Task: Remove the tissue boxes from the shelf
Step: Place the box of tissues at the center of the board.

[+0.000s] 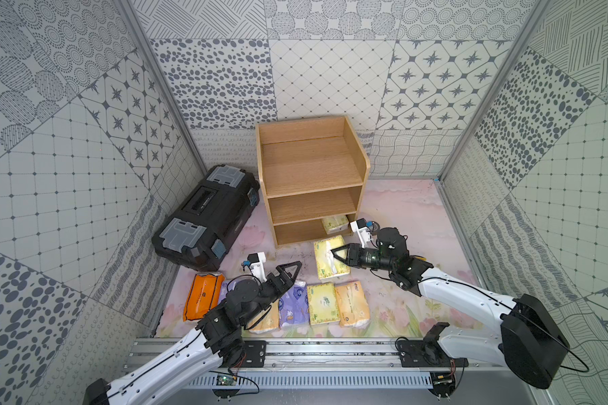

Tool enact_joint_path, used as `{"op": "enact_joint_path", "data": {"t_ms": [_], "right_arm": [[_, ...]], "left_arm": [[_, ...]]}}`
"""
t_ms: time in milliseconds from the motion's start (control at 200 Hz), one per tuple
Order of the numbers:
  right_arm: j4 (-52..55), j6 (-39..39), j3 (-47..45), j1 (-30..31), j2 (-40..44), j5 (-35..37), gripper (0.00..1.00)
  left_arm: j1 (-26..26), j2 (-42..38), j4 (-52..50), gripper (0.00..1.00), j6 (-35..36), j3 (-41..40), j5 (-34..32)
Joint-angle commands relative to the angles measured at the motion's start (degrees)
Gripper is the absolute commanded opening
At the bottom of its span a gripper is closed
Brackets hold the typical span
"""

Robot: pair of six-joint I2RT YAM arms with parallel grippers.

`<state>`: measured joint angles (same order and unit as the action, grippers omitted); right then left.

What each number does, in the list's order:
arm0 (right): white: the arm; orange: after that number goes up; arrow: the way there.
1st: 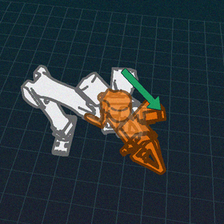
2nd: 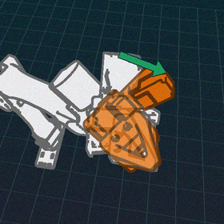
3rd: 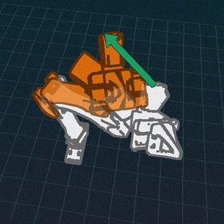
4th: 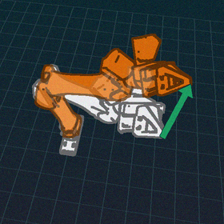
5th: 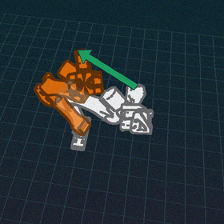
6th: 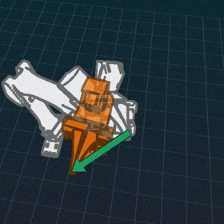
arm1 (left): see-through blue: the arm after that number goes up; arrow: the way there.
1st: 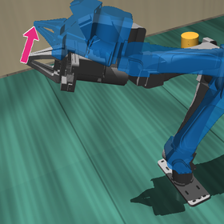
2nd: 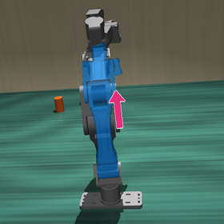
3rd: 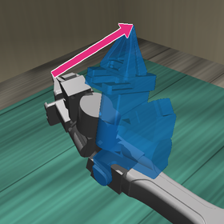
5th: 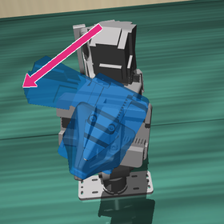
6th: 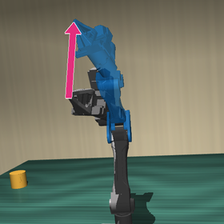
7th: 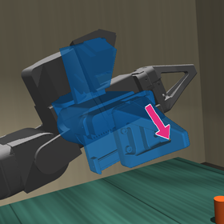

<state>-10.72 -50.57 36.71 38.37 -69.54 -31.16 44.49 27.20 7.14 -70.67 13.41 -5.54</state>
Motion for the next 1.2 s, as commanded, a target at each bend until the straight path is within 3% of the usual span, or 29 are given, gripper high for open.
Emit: {"op": "enact_joint_path", "data": {"t_ms": [0,360,560,795,871,1076,1196], "right_arm": [[1.4,3.5,-0.2,-0.1,2.7,-5.0,0.21],[-2.7,0.7,-0.7,-0.1,2.5,-11.2,0.19],[-1.8,0.7,-0.9,-0.2,3.3,-11.0,0.19],[-0.6,0.4,-1.8,-1.1,3.4,-9.6,0.18],[-0.8,-0.3,-2.3,-2.0,3.8,-9.2,0.18],[-4.1,-4.2,-4.9,-5.0,5.6,-10.3,0.17],[-6.6,-5.8,-5.4,-4.9,5.5,-11.7,0.17]], "left_arm": [[-0.1,7.6,16.4,0.99,3.3,0.9,14.3],[-0.2,27.1,39.7,0.94,0.6,2.3,21.3],[-0.2,31.4,41.9,0.71,0.8,4.8,22.2],[-0.2,35.2,47.3,0.55,-0.7,5.0,23.1],[-0.2,35.9,49.0,0.59,-1.2,4.9,23.3],[-0.2,35.4,51.7,0.88,-1.8,3.5,22.2],[-0.2,36.8,54.0,0.89,-2.6,3.6,22.8]]}}
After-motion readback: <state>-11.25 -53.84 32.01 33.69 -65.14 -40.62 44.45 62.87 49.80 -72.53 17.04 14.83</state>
